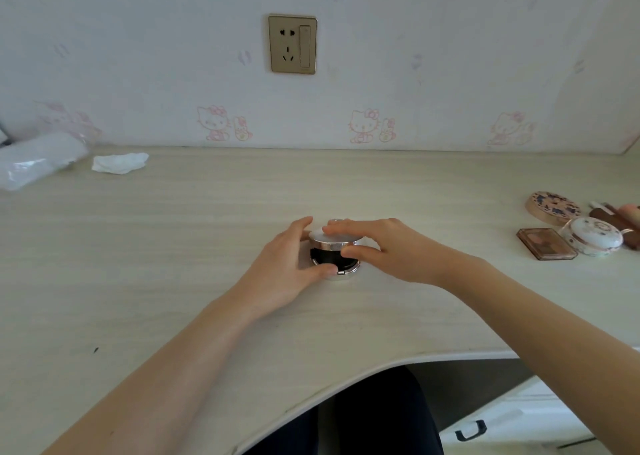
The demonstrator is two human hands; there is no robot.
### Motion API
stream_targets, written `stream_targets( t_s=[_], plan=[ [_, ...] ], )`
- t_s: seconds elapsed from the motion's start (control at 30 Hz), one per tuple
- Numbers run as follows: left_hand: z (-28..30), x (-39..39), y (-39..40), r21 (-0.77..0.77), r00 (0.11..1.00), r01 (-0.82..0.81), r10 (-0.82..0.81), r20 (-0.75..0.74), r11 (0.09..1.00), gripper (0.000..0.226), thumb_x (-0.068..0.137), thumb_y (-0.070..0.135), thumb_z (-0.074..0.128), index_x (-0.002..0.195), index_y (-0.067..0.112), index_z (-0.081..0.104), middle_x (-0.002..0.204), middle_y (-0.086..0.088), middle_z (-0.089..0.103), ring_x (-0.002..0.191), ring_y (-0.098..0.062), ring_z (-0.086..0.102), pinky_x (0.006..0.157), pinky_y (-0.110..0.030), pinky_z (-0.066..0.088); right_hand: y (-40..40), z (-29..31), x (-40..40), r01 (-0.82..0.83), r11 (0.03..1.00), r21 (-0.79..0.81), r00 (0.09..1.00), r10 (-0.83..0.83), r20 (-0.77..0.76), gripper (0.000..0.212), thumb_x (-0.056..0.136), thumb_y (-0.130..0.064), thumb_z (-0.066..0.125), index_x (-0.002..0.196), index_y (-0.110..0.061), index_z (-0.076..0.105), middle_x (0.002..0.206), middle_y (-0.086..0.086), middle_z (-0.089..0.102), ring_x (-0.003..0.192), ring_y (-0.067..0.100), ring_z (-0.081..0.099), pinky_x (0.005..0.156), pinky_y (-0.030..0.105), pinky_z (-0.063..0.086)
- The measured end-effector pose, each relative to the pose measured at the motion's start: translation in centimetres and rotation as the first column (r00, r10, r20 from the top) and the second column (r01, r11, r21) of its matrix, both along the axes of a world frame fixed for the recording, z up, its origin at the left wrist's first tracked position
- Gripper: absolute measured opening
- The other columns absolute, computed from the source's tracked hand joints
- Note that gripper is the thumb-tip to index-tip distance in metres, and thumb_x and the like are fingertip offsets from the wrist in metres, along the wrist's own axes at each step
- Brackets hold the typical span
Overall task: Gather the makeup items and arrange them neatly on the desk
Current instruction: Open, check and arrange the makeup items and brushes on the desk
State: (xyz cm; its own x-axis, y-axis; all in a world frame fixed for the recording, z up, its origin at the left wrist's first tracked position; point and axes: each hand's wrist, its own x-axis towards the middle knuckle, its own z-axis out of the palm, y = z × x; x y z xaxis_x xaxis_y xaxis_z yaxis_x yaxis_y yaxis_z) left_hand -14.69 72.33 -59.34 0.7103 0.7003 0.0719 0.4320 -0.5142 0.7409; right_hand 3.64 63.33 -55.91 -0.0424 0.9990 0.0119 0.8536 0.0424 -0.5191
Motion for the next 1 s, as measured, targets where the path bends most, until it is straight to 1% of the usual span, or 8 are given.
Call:
stream_targets(
  t_s=[0.07, 0.13, 0.23, 0.37, 0.5, 0.7, 0.8, 1.0],
  plan=[
    [-0.2, 0.0, -0.1, -0.025, 1.0, -0.01, 0.011, 0.027, 1.0, 0.092, 0.078, 0.039, 0.075, 0.149, 0.025, 0.02, 0.142, 0.009, 0.046, 0.135, -0.011, 0.036, 0.107, -0.025, 0.027, 0.4, 0.4, 0.0, 0.023, 1.0, -0.003, 0.999, -0.023, -0.024, 0.037, 0.099, -0.027, 0.048, 0.135, -0.031, 0.05, 0.105, -0.034, 0.056, 0.098, -0.011, 0.052, 0.087, 0.007, 0.035],
    [-0.3, 0.2, -0.1, -0.038, 0.998, -0.025, 0.027, 0.05, 0.999, 0.091, 0.076, 0.038, 0.077, 0.147, 0.024, 0.021, 0.14, 0.012, 0.048, 0.133, -0.009, 0.037, 0.103, -0.022, 0.028, 1.1, 0.8, 0.0, 0.061, 0.998, -0.014, 0.993, -0.062, -0.096, 0.034, 0.1, -0.027, 0.046, 0.133, -0.029, 0.054, 0.097, -0.02, 0.061, 0.091, -0.003, 0.055, 0.081, 0.014, 0.039],
    [-0.5, 0.2, 0.1, -0.038, 0.996, -0.048, 0.05, 0.07, 0.998, 0.074, 0.075, 0.038, 0.078, 0.128, 0.021, 0.029, 0.132, 0.016, 0.053, 0.121, -0.007, 0.045, 0.089, -0.02, 0.031, 2.1, 1.6, 0.0, 0.068, 0.997, -0.045, 0.981, -0.075, -0.177, 0.032, 0.101, -0.027, 0.043, 0.129, -0.026, 0.057, 0.115, -0.007, 0.065, 0.106, 0.006, 0.059, 0.09, 0.023, 0.046],
    [-0.6, 0.2, 0.2, -0.006, 0.996, -0.058, 0.059, 0.069, 0.998, 0.058, 0.076, 0.036, 0.077, 0.107, 0.022, 0.03, 0.12, 0.012, 0.058, 0.104, -0.011, 0.053, 0.079, -0.024, 0.038, 2.5, 2.5, 0.2, 0.027, 0.993, -0.111, 0.979, -0.049, -0.197, 0.032, 0.101, -0.023, 0.044, 0.13, -0.023, 0.056, 0.124, -0.009, 0.062, 0.113, 0.004, 0.056, 0.095, 0.018, 0.043],
    [-0.5, 0.1, 0.1, 0.041, 0.996, -0.069, 0.066, 0.065, 0.997, 0.042, 0.075, 0.036, 0.077, 0.1, 0.023, 0.047, 0.106, 0.011, 0.06, 0.095, -0.01, 0.053, 0.071, -0.015, 0.037, 2.4, 2.4, 0.2, 0.05, 0.991, -0.124, 0.966, -0.08, -0.246, 0.033, 0.099, -0.024, 0.047, 0.132, -0.024, 0.055, 0.124, -0.007, 0.063, 0.113, 0.002, 0.057, 0.095, 0.015, 0.043],
    [-0.4, -0.4, -0.5, 0.15, 0.991, -0.088, 0.072, 0.109, 0.985, 0.037, 0.075, 0.04, 0.076, 0.106, 0.027, 0.061, 0.109, 0.015, 0.062, 0.105, -0.006, 0.054, 0.088, -0.023, 0.041, 0.7, 0.4, -0.6, 0.304, 0.95, 0.074, 0.909, -0.266, -0.32, 0.049, 0.097, -0.031, 0.051, 0.143, -0.024, 0.038, 0.14, -0.007, 0.05, 0.131, 0.006, 0.043, 0.108, 0.029, 0.037],
    [0.2, -0.6, -0.9, 0.208, 0.988, -0.11, 0.084, 0.13, 0.972, 0.04, 0.076, 0.041, 0.075, 0.111, 0.028, 0.064, 0.112, 0.013, 0.065, 0.107, -0.007, 0.056, 0.089, -0.021, 0.041, -1.0, -1.9, -1.6, 0.429, 0.898, 0.094, 0.864, -0.379, -0.33, 0.055, 0.096, -0.029, 0.052, 0.146, -0.02, 0.031, 0.14, -0.003, 0.05, 0.131, 0.012, 0.044, 0.106, 0.027, 0.036],
    [0.1, -0.6, -1.4, 0.286, 0.994, -0.052, 0.023, 0.105, 0.957, 0.041, 0.073, 0.033, 0.081, 0.111, 0.021, 0.071, 0.118, 0.009, 0.066, 0.112, -0.012, 0.057, 0.095, -0.021, 0.039, -2.4, -4.8, -3.1, 0.32, 0.908, 0.272, 0.947, -0.297, -0.125, 0.044, 0.09, -0.032, 0.061, 0.129, -0.019, 0.048, 0.118, -0.003, 0.06, 0.114, 0.016, 0.052, 0.086, 0.014, 0.032]
  ],
)
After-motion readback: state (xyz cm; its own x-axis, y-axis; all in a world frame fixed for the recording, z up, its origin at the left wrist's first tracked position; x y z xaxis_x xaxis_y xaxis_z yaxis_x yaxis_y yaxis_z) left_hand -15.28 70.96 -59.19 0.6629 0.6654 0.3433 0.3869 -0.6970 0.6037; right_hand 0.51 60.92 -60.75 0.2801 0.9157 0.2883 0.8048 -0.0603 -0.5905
